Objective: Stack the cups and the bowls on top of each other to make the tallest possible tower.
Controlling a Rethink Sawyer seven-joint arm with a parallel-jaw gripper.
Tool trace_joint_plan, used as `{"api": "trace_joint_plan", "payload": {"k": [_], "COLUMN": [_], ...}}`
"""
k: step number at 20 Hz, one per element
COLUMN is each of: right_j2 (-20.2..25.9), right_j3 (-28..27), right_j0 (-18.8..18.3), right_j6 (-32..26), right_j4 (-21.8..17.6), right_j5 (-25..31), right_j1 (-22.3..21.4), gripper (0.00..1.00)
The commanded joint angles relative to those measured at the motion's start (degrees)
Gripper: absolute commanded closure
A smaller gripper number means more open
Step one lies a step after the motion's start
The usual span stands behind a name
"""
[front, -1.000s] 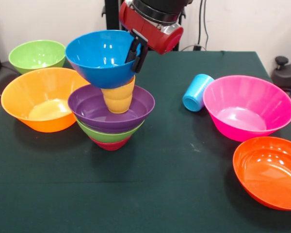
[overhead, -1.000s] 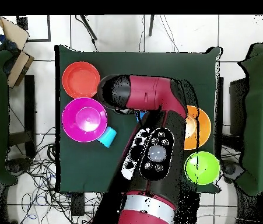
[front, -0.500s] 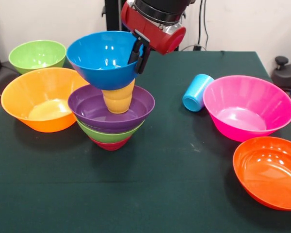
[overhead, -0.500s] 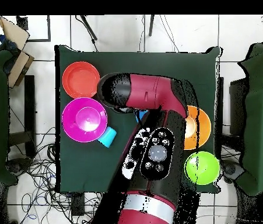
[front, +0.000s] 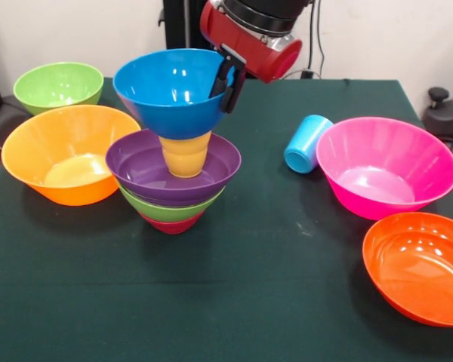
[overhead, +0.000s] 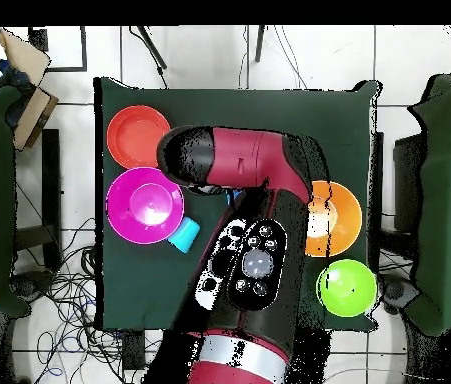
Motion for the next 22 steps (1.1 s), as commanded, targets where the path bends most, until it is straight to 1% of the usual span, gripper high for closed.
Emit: {"api": "trace_joint_plan", "payload": {"k": [1,8,22], "right_j2": [2.70,2.54,1.75], "right_j3": [-1.33,0.54,0.81], "right_j0": [1.13,1.53,1.68], "right_j6": [7.60,7.56,6.30], "right_j4": [1.17,1.15,0.30], "right_j5": [3.42,1.94,2.49], "right_j1": [1.87,1.28,0.98], "gripper": [1.00,1.00,1.00]}}
